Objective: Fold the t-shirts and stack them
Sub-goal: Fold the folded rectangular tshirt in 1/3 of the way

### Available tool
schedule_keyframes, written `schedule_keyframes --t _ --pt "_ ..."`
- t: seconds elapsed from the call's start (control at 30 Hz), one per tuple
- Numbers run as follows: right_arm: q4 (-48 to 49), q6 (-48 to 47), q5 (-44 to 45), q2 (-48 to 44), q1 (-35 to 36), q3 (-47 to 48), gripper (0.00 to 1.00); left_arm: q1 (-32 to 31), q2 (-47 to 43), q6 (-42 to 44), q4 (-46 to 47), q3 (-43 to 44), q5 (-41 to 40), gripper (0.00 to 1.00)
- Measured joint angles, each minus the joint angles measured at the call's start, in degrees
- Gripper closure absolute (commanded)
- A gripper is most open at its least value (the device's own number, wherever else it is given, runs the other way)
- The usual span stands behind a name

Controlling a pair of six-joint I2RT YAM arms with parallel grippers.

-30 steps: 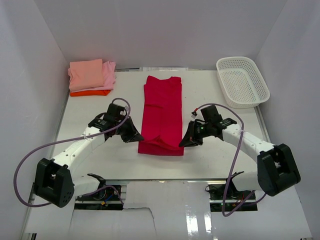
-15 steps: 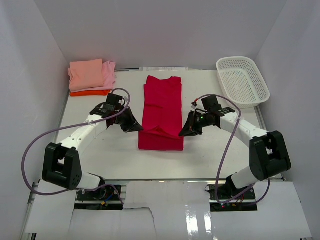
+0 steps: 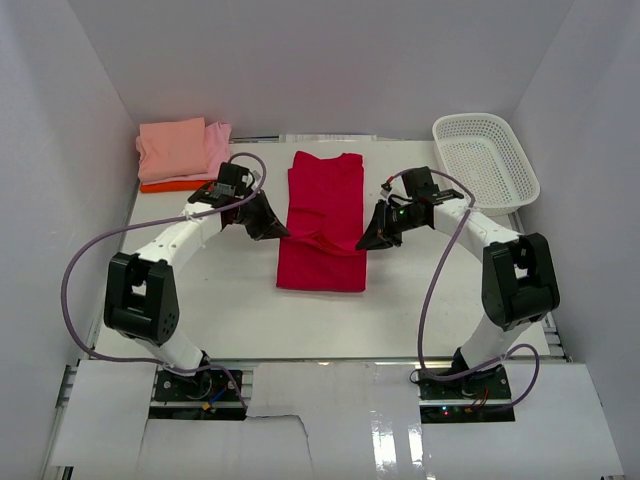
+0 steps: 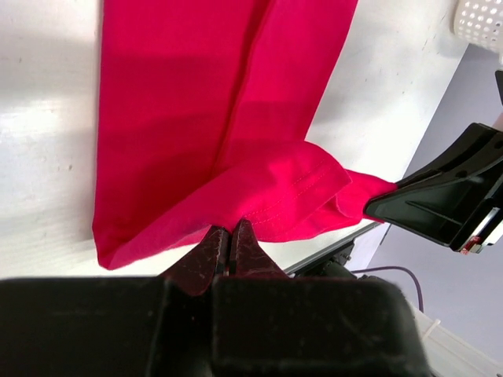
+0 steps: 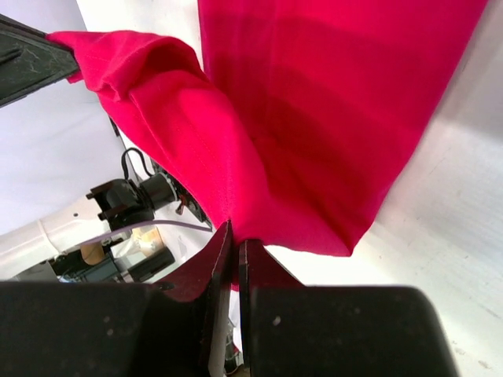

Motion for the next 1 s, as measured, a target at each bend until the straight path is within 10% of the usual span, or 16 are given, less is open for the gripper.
schedule_keyframes --t 1.0 --pt "-2.01 -4.87 -1.62 18.45 -3.15 14.49 0.92 0.90 13.55 0.28 3.26 7.10 -1.38 1.00"
